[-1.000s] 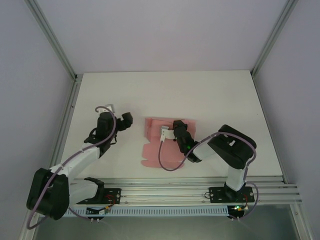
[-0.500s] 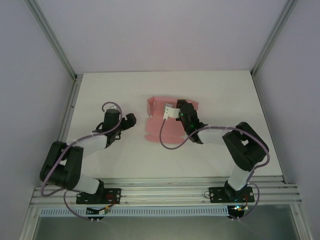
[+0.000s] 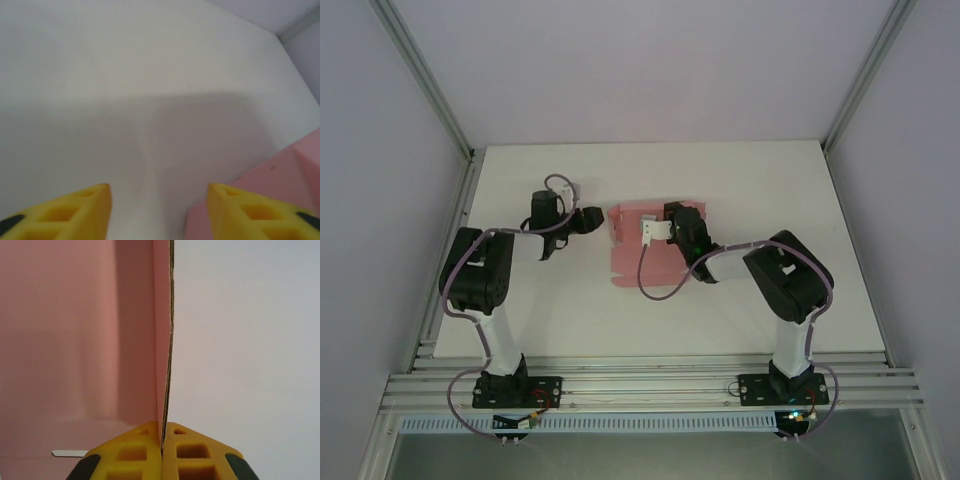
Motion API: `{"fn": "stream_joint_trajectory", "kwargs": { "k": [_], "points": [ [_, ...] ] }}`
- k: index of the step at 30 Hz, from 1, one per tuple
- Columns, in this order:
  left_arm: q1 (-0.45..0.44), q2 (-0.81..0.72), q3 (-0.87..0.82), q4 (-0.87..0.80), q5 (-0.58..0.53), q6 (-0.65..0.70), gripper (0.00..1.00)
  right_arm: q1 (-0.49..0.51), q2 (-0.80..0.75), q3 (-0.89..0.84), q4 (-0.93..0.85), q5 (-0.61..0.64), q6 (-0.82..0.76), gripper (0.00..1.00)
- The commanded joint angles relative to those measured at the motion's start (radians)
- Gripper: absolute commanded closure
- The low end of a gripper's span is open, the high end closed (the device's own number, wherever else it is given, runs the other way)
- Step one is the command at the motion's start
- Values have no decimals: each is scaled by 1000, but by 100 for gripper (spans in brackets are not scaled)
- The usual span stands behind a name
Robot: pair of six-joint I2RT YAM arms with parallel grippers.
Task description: Assemble paper box
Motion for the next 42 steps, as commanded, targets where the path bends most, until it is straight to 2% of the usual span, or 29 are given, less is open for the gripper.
{"fn": "stream_joint_trajectory", "kwargs": {
  "k": [1, 6, 10, 14, 26, 30, 33, 35, 37, 39, 42],
  "points": [
    [-6, 28, 48, -58, 127, 105, 56, -8, -31, 16, -16, -18, 3, 100],
    [-37, 3, 40, -146, 213, 160, 62, -11, -17, 20, -5, -2, 0, 100],
    [-69, -2, 46, -210, 189, 208, 63, -11, -23, 34, -25, -4, 2, 100],
    [-94, 22, 86, -260, 218, 221, 65, -11, -31, 27, -51, 2, 14, 100],
    [-121, -124, -76, -159, 190, 208, 58, -13, -39, 8, -54, 21, 17, 100],
    [-119, -75, -4, -213, 164, 210, 61, -12, -37, 5, -46, 19, 11, 100],
    [-117, -48, 12, -170, 126, 221, 65, -12, -38, -1, -41, 24, 9, 100],
    [-118, -47, 41, -219, 136, 229, 65, -12, -43, -4, -52, 21, 13, 100],
    [-118, -76, 19, -234, 134, 231, 63, -16, -46, -5, -61, 21, 18, 100],
    [-117, -134, -43, -204, 78, 224, 60, -20, -47, -4, -64, 21, 22, 100],
    [-88, -209, -105, -182, -18, 180, 48, -23, -51, -9, -60, 11, 14, 100]
  ]
}}
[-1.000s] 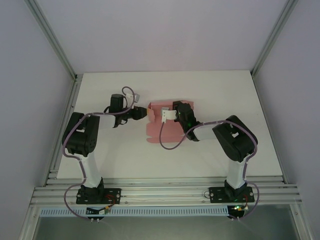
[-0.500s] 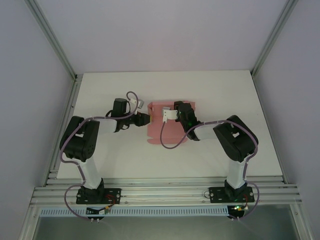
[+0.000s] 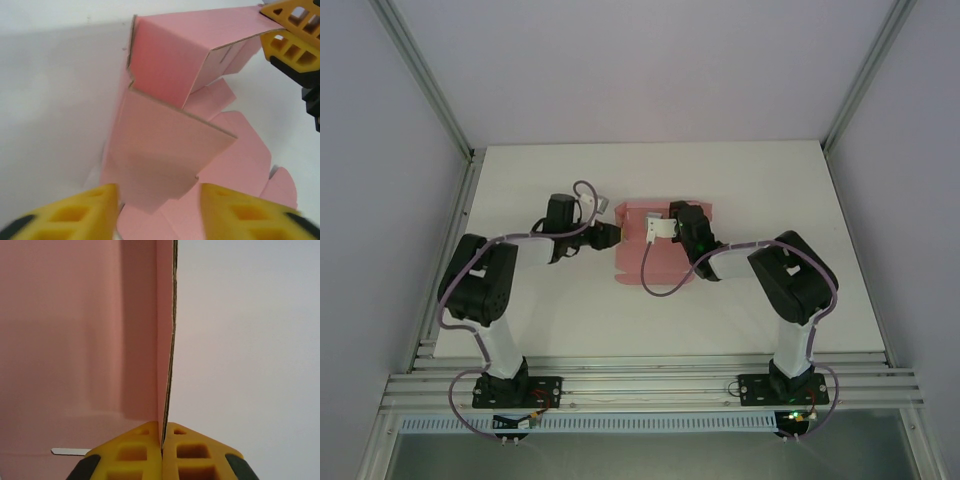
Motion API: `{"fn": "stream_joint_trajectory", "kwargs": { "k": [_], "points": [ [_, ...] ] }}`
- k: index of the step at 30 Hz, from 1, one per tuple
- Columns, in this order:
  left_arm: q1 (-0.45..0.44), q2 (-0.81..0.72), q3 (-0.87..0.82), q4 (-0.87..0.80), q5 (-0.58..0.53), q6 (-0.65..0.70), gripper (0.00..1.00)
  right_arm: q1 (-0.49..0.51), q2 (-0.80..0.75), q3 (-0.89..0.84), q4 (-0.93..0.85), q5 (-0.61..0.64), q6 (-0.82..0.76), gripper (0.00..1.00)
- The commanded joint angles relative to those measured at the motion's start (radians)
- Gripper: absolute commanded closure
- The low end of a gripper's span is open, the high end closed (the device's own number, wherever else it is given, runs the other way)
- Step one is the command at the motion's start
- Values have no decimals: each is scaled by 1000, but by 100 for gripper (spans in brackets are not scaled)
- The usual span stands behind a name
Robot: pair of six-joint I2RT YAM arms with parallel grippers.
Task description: Assemble paper box
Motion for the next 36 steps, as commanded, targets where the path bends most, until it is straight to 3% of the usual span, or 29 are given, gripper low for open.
{"fn": "stream_joint_trajectory", "kwargs": {
  "k": [1, 4, 8, 12, 15, 21, 27, 32, 36],
  "points": [
    [41, -86, -42, 27, -82, -46, 48, -8, -35, -11, -5, -20, 10, 100],
    [87, -29, 1, 18, 44, -89, 50, -25, -57, -20, -13, -49, 28, 100],
    [63, 51, 55, 52, 177, -73, 51, -56, -102, -34, -79, -116, 83, 100],
    [28, 68, 80, 27, 110, 13, 56, -65, -117, -29, -112, -146, 101, 100],
    [24, 107, 126, 41, 156, 14, 56, -68, -108, -26, -122, -153, 103, 100],
    [-4, 182, 263, -106, 178, 92, 60, -68, -120, -24, -152, -157, 132, 100],
    [-26, 187, 260, -83, 177, 98, 61, -68, -122, -14, -163, -146, 131, 100],
    [-96, 168, 244, -95, 10, 129, 59, -65, -117, 10, -203, -109, 150, 100],
    [-115, 150, 200, -21, -19, 109, 59, -57, -95, -16, -142, -89, 94, 100]
  ]
}}
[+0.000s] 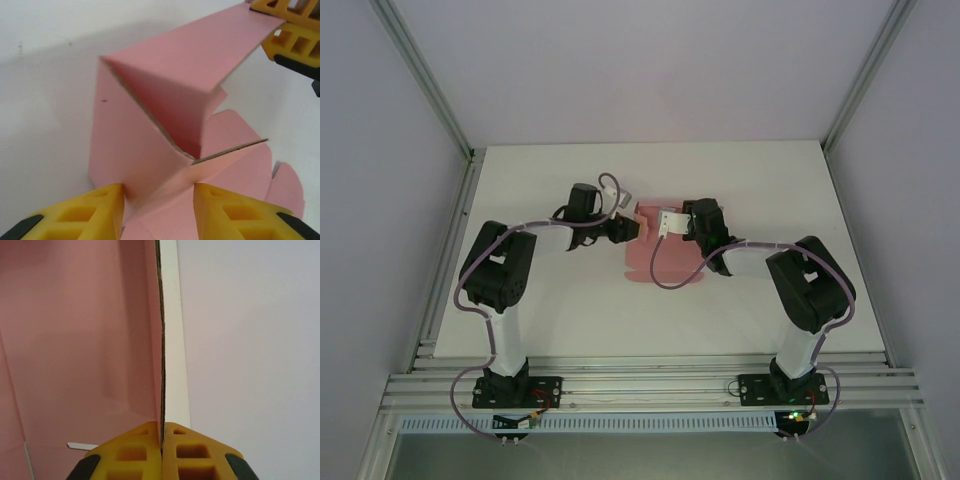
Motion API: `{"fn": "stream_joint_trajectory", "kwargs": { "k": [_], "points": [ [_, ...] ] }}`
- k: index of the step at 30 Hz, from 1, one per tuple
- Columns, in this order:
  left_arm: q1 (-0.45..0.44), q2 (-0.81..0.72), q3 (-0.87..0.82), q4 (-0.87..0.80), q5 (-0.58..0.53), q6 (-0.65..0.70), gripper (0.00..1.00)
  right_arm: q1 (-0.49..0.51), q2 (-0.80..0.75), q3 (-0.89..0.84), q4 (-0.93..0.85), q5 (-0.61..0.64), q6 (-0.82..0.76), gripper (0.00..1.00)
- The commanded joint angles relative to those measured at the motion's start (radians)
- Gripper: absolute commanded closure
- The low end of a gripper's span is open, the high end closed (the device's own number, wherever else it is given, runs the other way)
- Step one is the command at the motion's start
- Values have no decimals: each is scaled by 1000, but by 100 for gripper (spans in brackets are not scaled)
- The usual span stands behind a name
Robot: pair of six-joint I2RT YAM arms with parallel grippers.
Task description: Assemble paper box
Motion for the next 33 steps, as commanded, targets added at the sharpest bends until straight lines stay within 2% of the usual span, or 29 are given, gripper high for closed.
{"fn": "stream_joint_trajectory", "kwargs": {
  "k": [1, 4, 7, 12, 15, 22, 26, 29, 33],
  "points": [
    [-12, -26, -26, 53, -66, -3, 60, 21, 2, -5, 25, -6, -20, 100],
    [-27, -15, -14, 69, -118, -19, 59, 36, -8, -25, 30, -16, -17, 100],
    [-50, -19, -27, 105, -200, -36, 59, 70, -9, -86, 143, -10, -38, 100],
    [-56, -64, -149, 265, -286, -87, 55, 98, 46, -151, 293, 92, -93, 100],
    [-62, -90, -201, 300, -331, -98, 52, 112, 56, -178, 360, 137, -95, 100],
    [-73, -94, -221, 348, -293, -96, 49, 137, 75, -205, 374, 189, -52, 100],
    [-73, -102, -211, 371, -142, -68, 47, 145, 98, -204, 355, 204, -46, 100],
    [-73, -109, -160, 239, -74, 5, 47, 145, 115, -200, 372, 210, -58, 100],
    [-72, -106, -102, 99, -68, 69, 57, 134, 124, -178, 356, 204, -36, 100]
  ]
}}
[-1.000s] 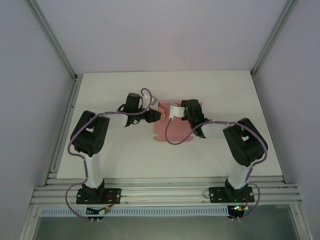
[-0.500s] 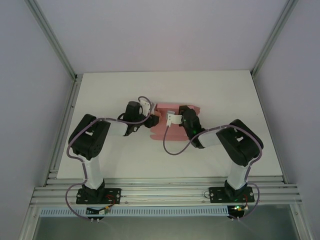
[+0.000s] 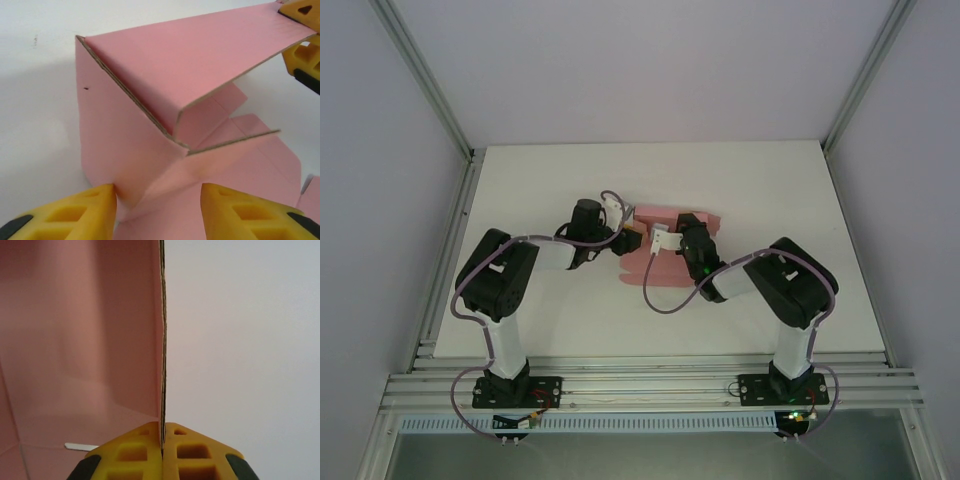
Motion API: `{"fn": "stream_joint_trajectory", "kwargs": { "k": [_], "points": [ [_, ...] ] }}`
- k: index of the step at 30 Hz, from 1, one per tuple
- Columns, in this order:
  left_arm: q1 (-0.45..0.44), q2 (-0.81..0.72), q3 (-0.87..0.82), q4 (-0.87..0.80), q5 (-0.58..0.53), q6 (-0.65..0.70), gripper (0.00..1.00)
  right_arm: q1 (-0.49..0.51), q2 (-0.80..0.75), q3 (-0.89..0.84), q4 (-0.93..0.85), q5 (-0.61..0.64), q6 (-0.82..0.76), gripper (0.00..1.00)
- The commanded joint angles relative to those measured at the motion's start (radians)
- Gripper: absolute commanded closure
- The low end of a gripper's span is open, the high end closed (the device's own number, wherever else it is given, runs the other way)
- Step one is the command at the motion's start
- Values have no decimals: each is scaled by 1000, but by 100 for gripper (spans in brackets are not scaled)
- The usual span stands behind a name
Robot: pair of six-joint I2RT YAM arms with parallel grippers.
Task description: Assemble paper box
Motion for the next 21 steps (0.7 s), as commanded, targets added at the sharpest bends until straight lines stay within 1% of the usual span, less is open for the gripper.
{"fn": "stream_joint_trajectory", "kwargs": {
  "k": [1, 3, 5, 6, 8, 11, 13, 18, 19, 21],
  "points": [
    [-9, -36, 58, -76, 84, 83, 57, 2, 38, 9, -95, -29, 37, 100],
    [-10, -34, 61, -53, 46, 72, 61, -1, 34, 17, -117, -43, 44, 100],
    [-11, -27, 57, 1, 25, 35, 62, 0, 33, 17, -114, -47, 39, 100],
    [-11, -20, 53, 46, -7, 4, 61, 1, 29, 17, -118, -45, 39, 100],
    [-19, 0, 54, 94, -84, -31, 52, 2, 22, 10, -116, -48, 45, 100],
    [-36, 30, 67, 124, -159, -35, 51, 8, -2, 6, -163, -64, 81, 100],
    [-48, 46, 82, 132, -199, -35, 56, 14, -15, 3, -180, -80, 98, 100],
    [-57, 56, 85, 137, -231, -20, 67, 15, -27, 2, -198, -90, 114, 100],
    [-59, 52, 74, 146, -231, -16, 68, 15, -26, 2, -198, -90, 117, 100],
    [-73, 48, 68, 125, -268, -5, 69, 14, -27, 0, -195, -92, 119, 100]
  ]
}}
